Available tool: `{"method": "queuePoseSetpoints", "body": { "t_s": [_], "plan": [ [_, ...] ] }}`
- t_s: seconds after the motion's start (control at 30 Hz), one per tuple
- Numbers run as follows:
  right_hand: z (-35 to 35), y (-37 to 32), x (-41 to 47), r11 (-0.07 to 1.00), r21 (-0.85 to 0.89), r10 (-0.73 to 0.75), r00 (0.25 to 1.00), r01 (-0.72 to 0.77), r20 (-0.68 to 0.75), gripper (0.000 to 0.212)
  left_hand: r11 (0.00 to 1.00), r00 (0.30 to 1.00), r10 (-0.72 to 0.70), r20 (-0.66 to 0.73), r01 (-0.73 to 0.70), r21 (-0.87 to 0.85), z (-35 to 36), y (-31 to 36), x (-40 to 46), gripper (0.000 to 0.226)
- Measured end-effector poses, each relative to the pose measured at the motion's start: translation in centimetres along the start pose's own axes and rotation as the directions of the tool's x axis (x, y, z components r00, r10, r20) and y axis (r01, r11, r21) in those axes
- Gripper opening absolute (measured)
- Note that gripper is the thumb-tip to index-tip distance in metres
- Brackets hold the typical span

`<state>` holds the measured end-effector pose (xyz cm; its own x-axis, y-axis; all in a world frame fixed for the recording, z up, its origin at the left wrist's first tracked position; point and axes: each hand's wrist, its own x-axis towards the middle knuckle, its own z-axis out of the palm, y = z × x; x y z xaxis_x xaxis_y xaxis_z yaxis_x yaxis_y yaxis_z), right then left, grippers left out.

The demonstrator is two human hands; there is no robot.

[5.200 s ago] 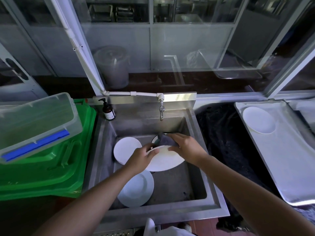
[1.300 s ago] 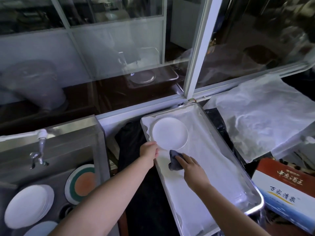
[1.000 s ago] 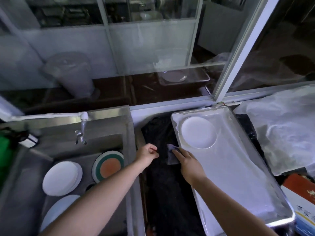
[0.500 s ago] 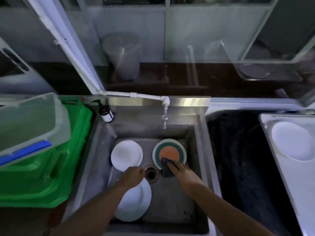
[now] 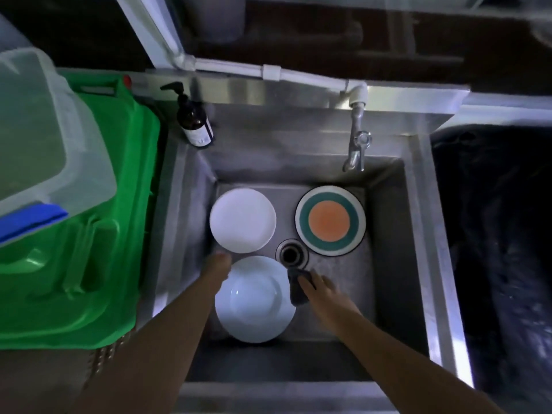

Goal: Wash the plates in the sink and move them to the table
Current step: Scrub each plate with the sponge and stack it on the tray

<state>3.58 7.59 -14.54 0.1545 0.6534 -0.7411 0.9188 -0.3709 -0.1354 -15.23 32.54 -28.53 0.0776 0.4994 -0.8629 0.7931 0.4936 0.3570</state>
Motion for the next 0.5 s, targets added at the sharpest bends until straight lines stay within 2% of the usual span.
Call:
{"method": "queuePoseSetpoints", "body": {
  "t_s": [0.03, 0.07, 0.1, 0.17, 0.23, 0.3, 0.43, 0.5],
  "plan": [
    [0.7, 0.0, 0.5, 1.000, 0.005, 0.013, 0.999, -0.012, -0.044, 0.075, 0.995, 1.000, 0.007, 0.006, -0.007, -0.098, 0.4, -1.1, 3.4, 0.008],
    [1.4, 0.0, 1.0, 1.000, 0.019, 0.011, 0.996, -0.009, -0.085, 0.076, 0.982, 1.000, -0.006, 0.006, 0.007, -0.187, 0.5, -1.0, 4.6, 0.025],
    [1.8, 0.0, 1.4, 0.998, 0.050, 0.038, 0.997, -0.035, -0.064, 0.079, 0.961, 1.000, -0.019, 0.015, 0.022, -0.275, 0.8, -0.7, 4.8, 0.036],
    [3.2, 0.7, 2.3, 0.993, 0.082, 0.080, 0.997, -0.079, -0.001, 0.085, 0.917, 0.998, -0.051, -0.036, 0.032, -0.397, 1.2, 0.7, 4.4, 0.040],
    [3.5, 1.0, 2.4, 0.992, 0.116, 0.048, 0.997, -0.041, -0.055, 0.082, 0.860, 0.991, -0.090, -0.099, 0.027, -0.510, 1.2, 3.2, 1.2, 0.044],
    [3.4, 1.3, 2.4, 0.989, 0.144, 0.039, 0.994, -0.025, -0.098, 0.076, 0.787, 0.985, -0.116, -0.124, 0.015, -0.617, 1.7, 3.1, 2.1, 0.047],
    [2.7, 2.1, 2.2, 0.985, 0.151, 0.096, 0.994, -0.086, -0.056, 0.074, 0.667, 0.979, -0.199, -0.049, 0.098, -0.739, 1.7, 4.5, 1.0, 0.052],
    [2.7, 2.5, 2.2, 0.983, 0.156, 0.108, 0.994, -0.101, -0.033, 0.073, 0.641, 0.978, -0.205, -0.040, 0.103, -0.760, 1.8, 5.3, 0.6, 0.049]
  ]
}}
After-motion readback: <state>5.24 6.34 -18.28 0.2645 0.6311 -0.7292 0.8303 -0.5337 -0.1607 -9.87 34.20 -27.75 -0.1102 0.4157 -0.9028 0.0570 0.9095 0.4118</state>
